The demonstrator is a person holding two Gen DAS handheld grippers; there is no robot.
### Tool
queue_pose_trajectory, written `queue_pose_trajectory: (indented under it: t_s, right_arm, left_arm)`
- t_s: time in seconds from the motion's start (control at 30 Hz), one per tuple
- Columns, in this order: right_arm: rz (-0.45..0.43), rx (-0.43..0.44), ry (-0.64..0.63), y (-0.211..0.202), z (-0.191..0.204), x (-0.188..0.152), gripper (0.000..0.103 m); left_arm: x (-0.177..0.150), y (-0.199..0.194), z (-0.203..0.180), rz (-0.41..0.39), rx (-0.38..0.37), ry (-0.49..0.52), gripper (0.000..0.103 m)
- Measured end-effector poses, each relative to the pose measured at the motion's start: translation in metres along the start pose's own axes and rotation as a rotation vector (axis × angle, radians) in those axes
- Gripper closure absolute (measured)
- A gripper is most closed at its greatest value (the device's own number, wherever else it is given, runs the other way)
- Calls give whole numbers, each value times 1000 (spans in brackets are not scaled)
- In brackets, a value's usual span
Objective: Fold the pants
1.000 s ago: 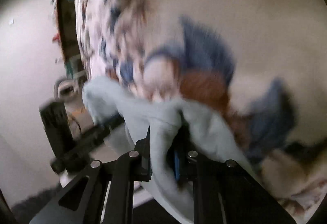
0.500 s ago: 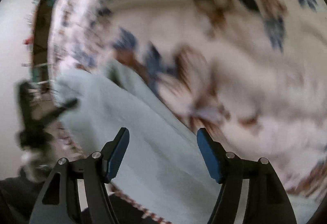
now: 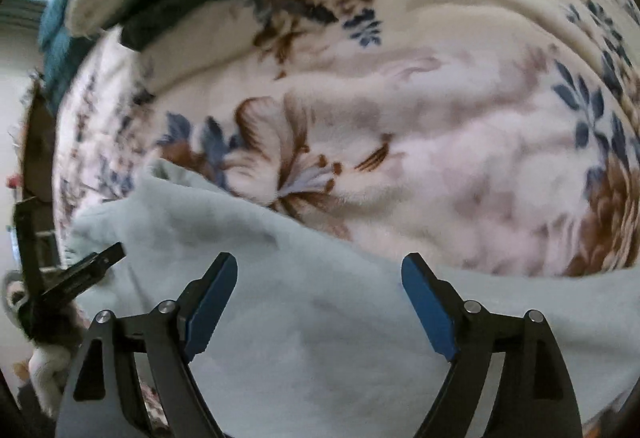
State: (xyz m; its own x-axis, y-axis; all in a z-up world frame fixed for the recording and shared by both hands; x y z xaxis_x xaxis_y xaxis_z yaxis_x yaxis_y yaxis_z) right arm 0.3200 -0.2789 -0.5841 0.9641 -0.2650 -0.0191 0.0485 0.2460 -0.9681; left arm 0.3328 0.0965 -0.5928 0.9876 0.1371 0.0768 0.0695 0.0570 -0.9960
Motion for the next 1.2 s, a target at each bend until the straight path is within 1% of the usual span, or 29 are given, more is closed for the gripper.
queue_pose_trajectory:
  t_s: [0.07, 0.1, 0.13, 0.17, 0.23, 0.3, 0.37, 0.4, 0.43, 0.47, 0.5, 0.57, 0.6, 0.67, 0.7, 0.73, 0.77, 0.8, 0.83, 0.9, 0.93, 0.97, 1.0, 1.07, 1.1, 1.13, 1.2]
  right_arm:
    - [19, -60, -10, 5, -9, -6, 17]
    - [28, -90, -5, 7, -14, -8, 17]
    - [39, -95, 4, 10, -13, -14, 17]
    - [44, -83, 14, 10, -10, -16, 17]
    - [36, -64, 17, 7, -5, -22, 17]
    - [35, -46, 24, 5, 9, -27, 17]
    - [41, -26, 31, 6, 25, -36, 17]
    - [46, -14, 32, 8, 37, -45, 17]
    - [53, -2, 38, 11, 46, -49, 17]
    - [77, 28, 47, 15, 54, -55, 17]
    - [94, 46, 49, 19, 59, -59, 17]
    - [125, 42, 42, 28, 69, -68, 17]
    - [139, 32, 32, 34, 73, -73, 17]
    - [156, 17, 21, 43, 79, -80, 17]
    - [164, 5, 22, 48, 80, -84, 17]
    - [167, 2, 25, 49, 79, -87, 17]
    - [165, 1, 30, 51, 78, -88, 17]
    - [161, -4, 38, 51, 75, -90, 17]
    - [161, -7, 45, 51, 72, -92, 17]
    - [169, 4, 63, 52, 65, -94, 17]
    - [174, 16, 75, 52, 62, -96, 17]
    - [175, 27, 86, 50, 60, -96, 17]
    - [171, 41, 96, 48, 58, -96, 17]
    - [155, 85, 125, 41, 51, -97, 17]
    - [137, 130, 155, 36, 45, -98, 17]
    - [96, 196, 201, 28, 36, -99, 17]
    - [28, 282, 270, 15, 13, -103, 17]
  left_arm:
    - [6, -12, 25, -37, 4, -60, 15]
    - [6, -22, 43, -55, -13, -113, 15]
    - [4, -33, 61, -66, -42, -173, 15]
    - [5, -37, 71, -69, -61, -211, 15]
    - [-3, -47, 102, -65, -103, -312, 15]
    - [-21, -47, 139, -33, -117, -415, 15]
    - [-43, -47, 159, -5, -164, -505, 15]
    - [-55, -41, 170, 16, -181, -545, 15]
    - [-65, -34, 176, 36, -188, -565, 15]
    - [-74, -19, 183, 75, -195, -595, 15]
    - [-79, -9, 184, 97, -215, -614, 15]
    - [-84, 13, 183, 122, -270, -650, 16]
    - [-85, 23, 181, 116, -315, -676, 32]
    - [-87, 28, 174, 97, -388, -718, 72]
    - [-87, 20, 172, 75, -380, -710, 75]
    - [-86, 10, 173, 40, -357, -688, 75]
    - [-85, 0, 173, 19, -321, -649, 75]
    - [-84, -1, 175, 24, -289, -612, 75]
    - [-86, 8, 180, 36, -281, -613, 75]
    - [-90, 29, 183, 89, -295, -629, 72]
    - [-89, 31, 183, 91, -291, -633, 71]
    - [-88, 27, 181, 82, -282, -624, 67]
    - [-85, 18, 174, 69, -249, -583, 61]
    - [-88, -7, 158, 47, -143, -497, 59]
    - [-92, -19, 149, 30, -99, -458, 56]
    - [-95, -28, 144, 20, -70, -431, 51]
    - [-102, -48, 126, -2, -5, -367, 20]
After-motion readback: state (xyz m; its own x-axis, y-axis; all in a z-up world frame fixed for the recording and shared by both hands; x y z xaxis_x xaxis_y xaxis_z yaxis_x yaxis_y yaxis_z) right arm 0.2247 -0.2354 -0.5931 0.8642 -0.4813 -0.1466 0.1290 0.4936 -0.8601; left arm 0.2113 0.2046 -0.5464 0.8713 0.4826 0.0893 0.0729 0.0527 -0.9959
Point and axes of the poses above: each gripper's, at about its wrist camera, not at the fingertips, and y roughly the way its jaws point, z to its left, x to its top, the point moved 5 cm from there along y, roughly the way its jaws point, and after that the axes turned 5 degrees about -x, right-handed, at the moved point
